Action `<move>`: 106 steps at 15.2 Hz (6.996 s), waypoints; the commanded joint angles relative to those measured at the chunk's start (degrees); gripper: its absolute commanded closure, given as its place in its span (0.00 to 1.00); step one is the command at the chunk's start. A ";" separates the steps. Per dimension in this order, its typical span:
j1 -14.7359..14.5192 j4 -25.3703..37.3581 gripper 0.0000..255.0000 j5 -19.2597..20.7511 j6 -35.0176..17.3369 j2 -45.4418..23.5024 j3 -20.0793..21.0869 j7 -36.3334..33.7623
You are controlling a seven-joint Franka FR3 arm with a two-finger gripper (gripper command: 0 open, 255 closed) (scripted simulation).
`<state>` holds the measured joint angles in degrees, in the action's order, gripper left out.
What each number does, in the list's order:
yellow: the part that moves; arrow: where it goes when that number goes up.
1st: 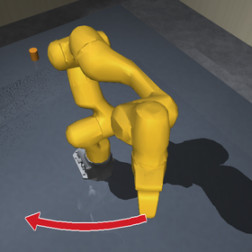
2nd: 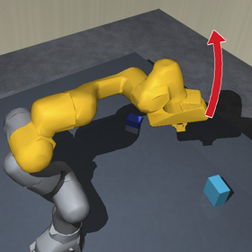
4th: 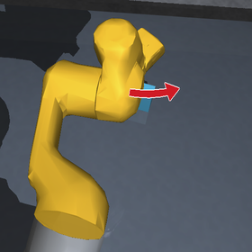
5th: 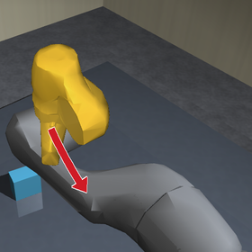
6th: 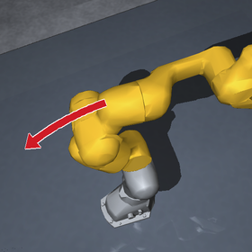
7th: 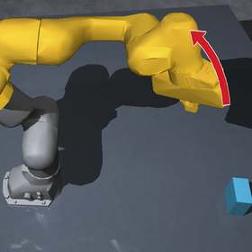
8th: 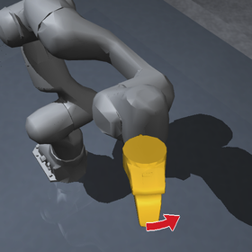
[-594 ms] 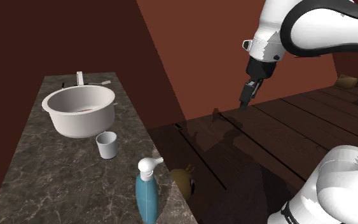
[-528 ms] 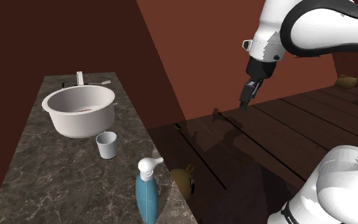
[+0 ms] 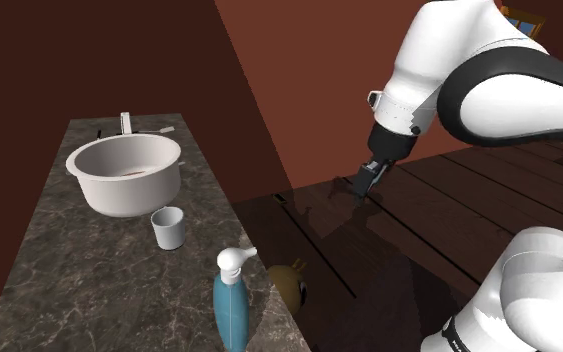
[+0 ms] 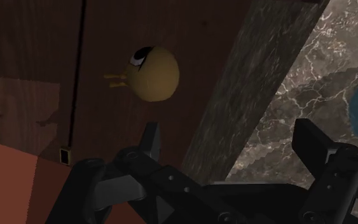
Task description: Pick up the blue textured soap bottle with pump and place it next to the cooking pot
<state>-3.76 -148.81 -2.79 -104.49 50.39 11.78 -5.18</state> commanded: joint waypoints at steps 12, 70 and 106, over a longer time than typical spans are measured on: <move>-4.10 -6.15 0.00 -12.56 -24.32 -7.93 19.41 -22.59; 9.16 10.70 1.00 -7.84 -34.15 -22.94 40.44 -43.87; 8.73 35.41 1.00 -6.45 -6.68 -20.49 31.36 -39.73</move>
<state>4.85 -114.42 -9.38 -112.02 30.06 43.25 -44.94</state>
